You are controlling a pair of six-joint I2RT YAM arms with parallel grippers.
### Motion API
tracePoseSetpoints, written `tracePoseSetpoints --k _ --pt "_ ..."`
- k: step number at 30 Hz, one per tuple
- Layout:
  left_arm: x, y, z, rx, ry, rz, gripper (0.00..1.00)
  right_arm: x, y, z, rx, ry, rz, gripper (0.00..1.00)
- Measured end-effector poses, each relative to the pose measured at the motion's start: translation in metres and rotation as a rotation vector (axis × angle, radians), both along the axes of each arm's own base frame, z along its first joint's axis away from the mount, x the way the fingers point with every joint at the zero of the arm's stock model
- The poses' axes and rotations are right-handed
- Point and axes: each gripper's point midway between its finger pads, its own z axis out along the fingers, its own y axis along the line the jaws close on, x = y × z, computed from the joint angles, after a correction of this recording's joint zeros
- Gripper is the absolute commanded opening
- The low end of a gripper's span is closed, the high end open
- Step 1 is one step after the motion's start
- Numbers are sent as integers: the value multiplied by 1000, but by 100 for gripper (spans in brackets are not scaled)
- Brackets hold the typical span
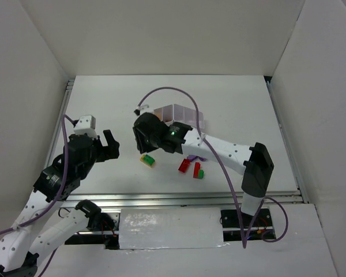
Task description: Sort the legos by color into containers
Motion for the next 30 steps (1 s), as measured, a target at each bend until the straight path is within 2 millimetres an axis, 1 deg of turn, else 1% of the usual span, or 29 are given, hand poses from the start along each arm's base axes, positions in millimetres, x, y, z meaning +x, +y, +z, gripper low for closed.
tracePoseSetpoints --k 1,2,4,5,9,11,13,16,19,22,27,28,30 --pt "0 2 0 3 -2 10 100 10 -1 6 10 -7 -35 0" --pt "0 4 0 7 -2 22 100 33 -5 19 32 -25 -96 0" --pt "-1 9 0 15 -6 47 100 70 -17 29 42 -47 -207 0" --pt "-1 11 1 16 -8 57 100 88 -25 31 41 -53 -261 0" --pt "-1 14 1 11 -9 77 100 144 -57 26 -15 -70 -445 0" --pt "-1 14 0 13 -7 76 100 163 -68 20 -50 -87 -520 0" --pt "-1 14 0 13 -5 76 99 172 -76 13 -89 -98 -564 0" --pt "-1 13 -1 13 -4 75 100 175 -80 4 -126 -107 -588 0" --pt "-1 13 0 13 -4 74 100 177 -83 -1 -147 -113 -601 0" --pt "-1 12 -1 11 -2 69 100 182 -83 -2 -158 -127 -612 1" --pt "-1 11 -1 8 -1 62 99 190 -80 -2 -172 -145 -613 6" --pt "-1 11 -1 8 0 60 100 191 -81 -3 -176 -145 -612 8" --pt "-1 10 -1 7 0 57 100 190 -84 -4 -189 -144 -609 8"
